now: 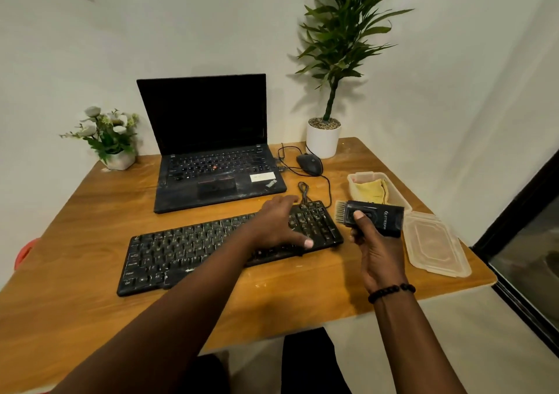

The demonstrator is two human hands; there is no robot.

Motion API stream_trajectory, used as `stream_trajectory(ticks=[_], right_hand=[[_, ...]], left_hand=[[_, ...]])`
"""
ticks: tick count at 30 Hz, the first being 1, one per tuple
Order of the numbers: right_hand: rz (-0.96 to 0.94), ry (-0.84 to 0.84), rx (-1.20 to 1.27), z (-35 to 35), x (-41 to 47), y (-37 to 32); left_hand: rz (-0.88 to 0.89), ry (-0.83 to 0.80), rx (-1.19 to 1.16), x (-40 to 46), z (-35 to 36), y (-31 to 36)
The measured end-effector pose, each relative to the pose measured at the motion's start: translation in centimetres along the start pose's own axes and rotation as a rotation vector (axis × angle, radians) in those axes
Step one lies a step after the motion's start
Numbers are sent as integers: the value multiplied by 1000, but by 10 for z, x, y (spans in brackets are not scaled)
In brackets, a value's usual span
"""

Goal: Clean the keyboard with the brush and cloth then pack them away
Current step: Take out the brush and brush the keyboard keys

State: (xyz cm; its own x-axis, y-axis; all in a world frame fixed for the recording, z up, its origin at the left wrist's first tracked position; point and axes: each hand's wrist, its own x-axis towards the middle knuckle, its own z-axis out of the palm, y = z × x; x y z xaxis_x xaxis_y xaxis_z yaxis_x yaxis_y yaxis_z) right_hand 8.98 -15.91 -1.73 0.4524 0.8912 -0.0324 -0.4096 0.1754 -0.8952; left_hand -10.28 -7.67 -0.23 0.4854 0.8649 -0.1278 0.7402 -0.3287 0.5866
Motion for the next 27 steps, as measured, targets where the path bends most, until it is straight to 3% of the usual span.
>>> stream_trajectory(ticks=[3, 7, 15, 27], right_hand=[[21, 61, -44, -7, 3, 13], [11, 118, -123, -9, 6, 23], [-11, 159, -348, -18, 14, 31], [0, 11, -664, -35, 17, 18]], left_hand=[[-115, -86, 254, 9, 3, -23], [-146, -164, 403, 18, 1, -45], [-150, -203, 442, 7, 2, -46], [-205, -319, 497, -4, 2, -31]])
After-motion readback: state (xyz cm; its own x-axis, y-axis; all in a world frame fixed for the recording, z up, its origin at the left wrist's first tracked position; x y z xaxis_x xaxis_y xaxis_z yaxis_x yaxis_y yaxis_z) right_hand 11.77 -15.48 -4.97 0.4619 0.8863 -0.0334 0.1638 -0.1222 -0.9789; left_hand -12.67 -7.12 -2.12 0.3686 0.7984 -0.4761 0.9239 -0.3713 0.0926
